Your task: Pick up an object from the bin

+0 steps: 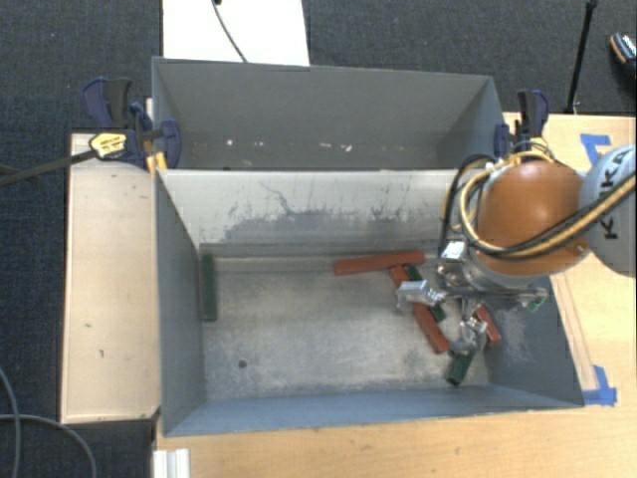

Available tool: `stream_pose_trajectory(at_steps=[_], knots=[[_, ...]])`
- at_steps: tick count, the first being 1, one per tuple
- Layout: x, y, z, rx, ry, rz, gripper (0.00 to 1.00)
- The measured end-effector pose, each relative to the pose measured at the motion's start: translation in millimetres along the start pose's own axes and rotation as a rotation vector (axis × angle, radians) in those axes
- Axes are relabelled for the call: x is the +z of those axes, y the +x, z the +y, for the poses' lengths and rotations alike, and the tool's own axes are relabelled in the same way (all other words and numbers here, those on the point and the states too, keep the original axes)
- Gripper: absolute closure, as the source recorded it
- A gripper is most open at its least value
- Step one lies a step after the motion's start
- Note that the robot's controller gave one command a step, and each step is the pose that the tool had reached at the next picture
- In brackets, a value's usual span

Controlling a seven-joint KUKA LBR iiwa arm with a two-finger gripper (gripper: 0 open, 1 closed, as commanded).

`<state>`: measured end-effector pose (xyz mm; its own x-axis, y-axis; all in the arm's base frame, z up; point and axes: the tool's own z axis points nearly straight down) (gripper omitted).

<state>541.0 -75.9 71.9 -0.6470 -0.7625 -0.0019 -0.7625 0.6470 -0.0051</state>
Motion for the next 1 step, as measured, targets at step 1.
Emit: stream_pose_trajectory(at_steps=[1], knots=[[0.9, -67.0, 38.8, -0.030, -0.005, -0.006, 0.00]])
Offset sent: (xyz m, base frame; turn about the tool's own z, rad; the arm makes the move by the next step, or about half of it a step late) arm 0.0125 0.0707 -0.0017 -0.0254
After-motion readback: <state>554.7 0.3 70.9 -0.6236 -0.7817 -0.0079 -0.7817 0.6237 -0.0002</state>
